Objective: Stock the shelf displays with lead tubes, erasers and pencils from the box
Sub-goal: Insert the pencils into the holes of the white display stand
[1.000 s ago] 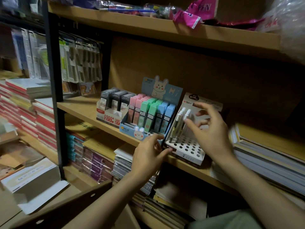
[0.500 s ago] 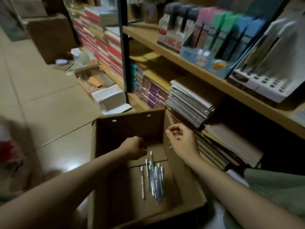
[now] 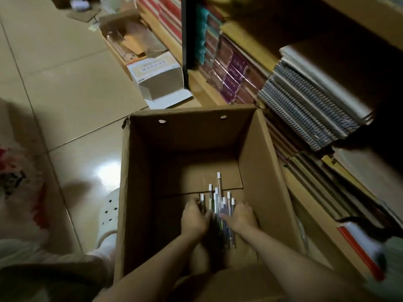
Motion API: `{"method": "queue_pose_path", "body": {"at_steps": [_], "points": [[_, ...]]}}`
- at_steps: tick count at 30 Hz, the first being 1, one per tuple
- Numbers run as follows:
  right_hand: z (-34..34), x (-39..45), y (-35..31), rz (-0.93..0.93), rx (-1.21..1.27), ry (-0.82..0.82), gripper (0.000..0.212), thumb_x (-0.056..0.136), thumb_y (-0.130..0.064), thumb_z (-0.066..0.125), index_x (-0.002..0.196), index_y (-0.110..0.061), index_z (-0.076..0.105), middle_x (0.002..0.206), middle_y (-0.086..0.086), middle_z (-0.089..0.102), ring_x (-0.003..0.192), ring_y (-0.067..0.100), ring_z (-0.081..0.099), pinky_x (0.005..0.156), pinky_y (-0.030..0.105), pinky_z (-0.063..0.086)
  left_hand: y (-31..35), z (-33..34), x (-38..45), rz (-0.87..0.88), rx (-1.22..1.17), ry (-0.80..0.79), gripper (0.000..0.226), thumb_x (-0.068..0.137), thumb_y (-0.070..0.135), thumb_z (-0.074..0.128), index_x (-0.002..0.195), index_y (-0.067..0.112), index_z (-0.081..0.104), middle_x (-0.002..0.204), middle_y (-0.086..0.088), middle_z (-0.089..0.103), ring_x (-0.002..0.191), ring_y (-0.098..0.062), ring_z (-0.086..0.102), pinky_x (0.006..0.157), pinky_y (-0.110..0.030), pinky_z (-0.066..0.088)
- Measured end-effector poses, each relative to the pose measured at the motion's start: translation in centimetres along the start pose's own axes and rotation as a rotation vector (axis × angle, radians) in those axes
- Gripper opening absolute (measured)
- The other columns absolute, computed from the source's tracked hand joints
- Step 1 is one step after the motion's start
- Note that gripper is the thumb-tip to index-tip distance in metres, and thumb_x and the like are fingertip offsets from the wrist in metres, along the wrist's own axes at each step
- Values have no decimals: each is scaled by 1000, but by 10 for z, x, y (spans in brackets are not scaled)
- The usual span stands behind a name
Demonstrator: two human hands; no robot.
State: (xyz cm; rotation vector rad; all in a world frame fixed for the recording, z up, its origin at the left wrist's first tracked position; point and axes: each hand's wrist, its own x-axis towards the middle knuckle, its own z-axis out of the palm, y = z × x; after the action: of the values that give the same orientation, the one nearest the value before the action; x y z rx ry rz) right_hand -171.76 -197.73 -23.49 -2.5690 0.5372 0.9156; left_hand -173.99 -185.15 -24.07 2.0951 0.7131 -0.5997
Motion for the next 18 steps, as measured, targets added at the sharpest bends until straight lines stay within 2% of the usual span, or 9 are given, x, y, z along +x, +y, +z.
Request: {"method": "queue_pose_path", "body": {"at_steps": [4,7,10,12,15,18], "points": [[13,9,0,-18,58,53,54,84,-33,74,128,-8,54,135,10,49,121,27,51,95,29,42,7,10,15,-26,-40,-2,35,85,26,73,112,15,53,110,-4,64,98,-18,62,82,-28,50],[19,10,0,-39,115,77,40,83,-28,73,117,-11,62,123,11,60,112,29,58,91,33,48,14,21,20,-50,-26,-23,30,84,27,74,95,18,48,96,-3,64,80,-15,58,67,-25,45],[21,10,-1,-46,158,113,25,84,-31,69,102,-15,67,105,10,70,99,31,63,79,34,51,18,31,20,-66,-36,-34,22,87,18,69,101,11,55,102,-8,67,89,-21,63,72,-27,46],[20,10,-1,-33,203,93,22,84,-31,70,100,-16,69,100,7,72,95,29,65,76,32,51,18,35,21,-77,-51,-33,22,88,16,68,107,9,59,107,-9,67,96,-22,63,77,-26,45],[19,12,1,1,260,31,17,85,-26,70,100,-17,70,100,7,73,94,26,66,77,30,52,20,36,24,-87,-61,-59,24,91,16,65,113,7,61,112,-11,66,102,-23,62,80,-26,44],[20,15,1,44,281,32,22,88,-21,68,108,-13,68,109,8,70,101,27,64,81,28,49,22,39,23,-98,-82,-63,21,94,15,60,113,7,61,113,-12,64,100,-23,62,80,-27,45]]}}
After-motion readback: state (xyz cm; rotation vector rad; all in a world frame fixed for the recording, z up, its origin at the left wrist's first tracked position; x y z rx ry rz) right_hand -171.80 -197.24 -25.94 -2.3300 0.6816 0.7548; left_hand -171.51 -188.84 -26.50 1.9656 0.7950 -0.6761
